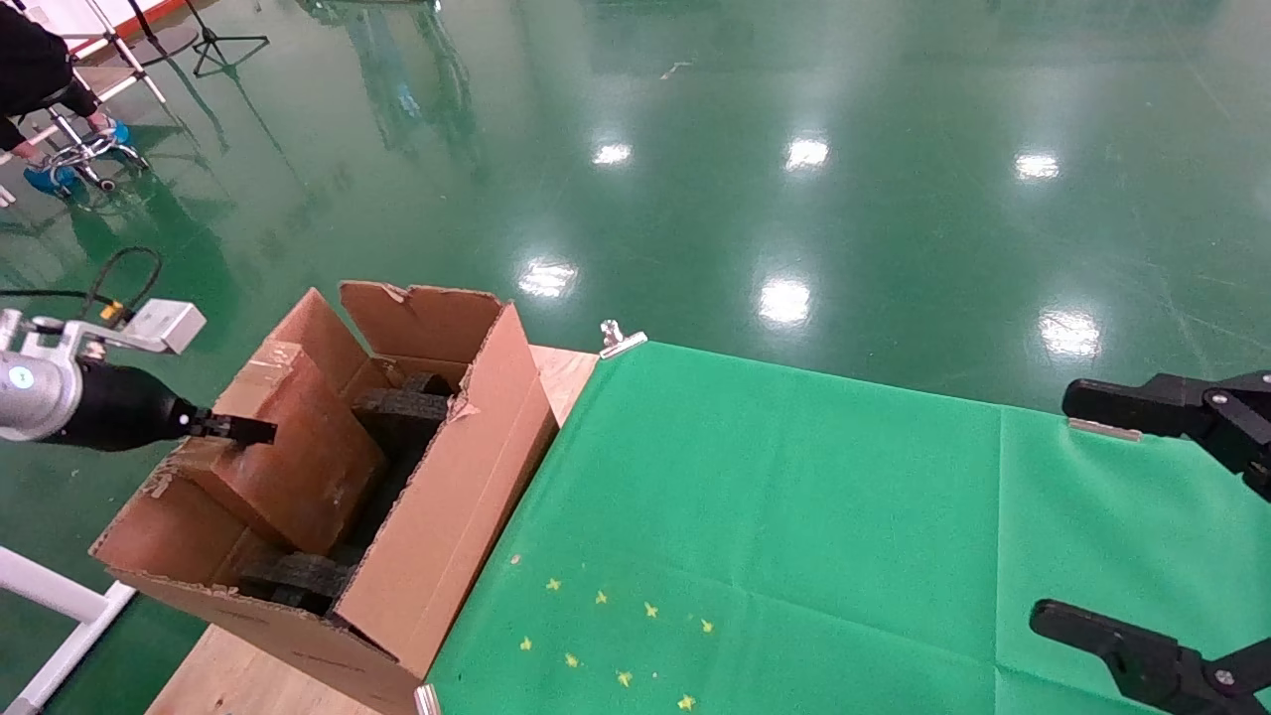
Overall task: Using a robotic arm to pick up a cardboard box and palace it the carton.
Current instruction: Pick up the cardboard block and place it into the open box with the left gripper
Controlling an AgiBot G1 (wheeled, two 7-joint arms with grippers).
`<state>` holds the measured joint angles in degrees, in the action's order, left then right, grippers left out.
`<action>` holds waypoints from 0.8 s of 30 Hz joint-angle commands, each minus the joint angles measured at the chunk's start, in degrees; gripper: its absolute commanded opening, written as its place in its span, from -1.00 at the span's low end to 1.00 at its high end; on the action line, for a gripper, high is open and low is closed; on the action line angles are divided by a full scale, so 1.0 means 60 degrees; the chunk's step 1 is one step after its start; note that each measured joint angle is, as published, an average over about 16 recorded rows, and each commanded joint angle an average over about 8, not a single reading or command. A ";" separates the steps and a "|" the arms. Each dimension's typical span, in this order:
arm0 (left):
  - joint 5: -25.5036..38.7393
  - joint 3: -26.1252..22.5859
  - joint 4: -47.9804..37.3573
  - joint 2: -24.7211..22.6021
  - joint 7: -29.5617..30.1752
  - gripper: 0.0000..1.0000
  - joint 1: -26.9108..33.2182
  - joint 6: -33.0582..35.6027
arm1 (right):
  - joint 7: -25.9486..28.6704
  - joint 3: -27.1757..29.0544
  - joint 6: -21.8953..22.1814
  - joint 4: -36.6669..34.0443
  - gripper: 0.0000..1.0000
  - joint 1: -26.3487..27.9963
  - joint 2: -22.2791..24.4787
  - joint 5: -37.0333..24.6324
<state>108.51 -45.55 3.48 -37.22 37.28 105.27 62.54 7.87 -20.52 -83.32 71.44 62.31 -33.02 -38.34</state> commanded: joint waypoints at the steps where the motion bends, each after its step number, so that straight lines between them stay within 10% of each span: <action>1: -0.0039 0.0024 -0.0163 -0.0065 -0.0054 -1.00 -0.0095 -0.0100 | 0.0000 0.0000 0.0000 0.0000 1.00 0.0000 0.0000 0.0000; 24: -0.0348 0.0238 -0.0659 -0.0811 0.0113 -1.00 -0.1599 -0.2578 | 0.0000 -0.0001 0.0000 0.0000 1.00 0.0000 0.0000 0.0001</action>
<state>106.43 -44.13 -0.46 -42.07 37.96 95.76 47.34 7.87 -20.52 -83.31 71.44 62.31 -33.02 -38.34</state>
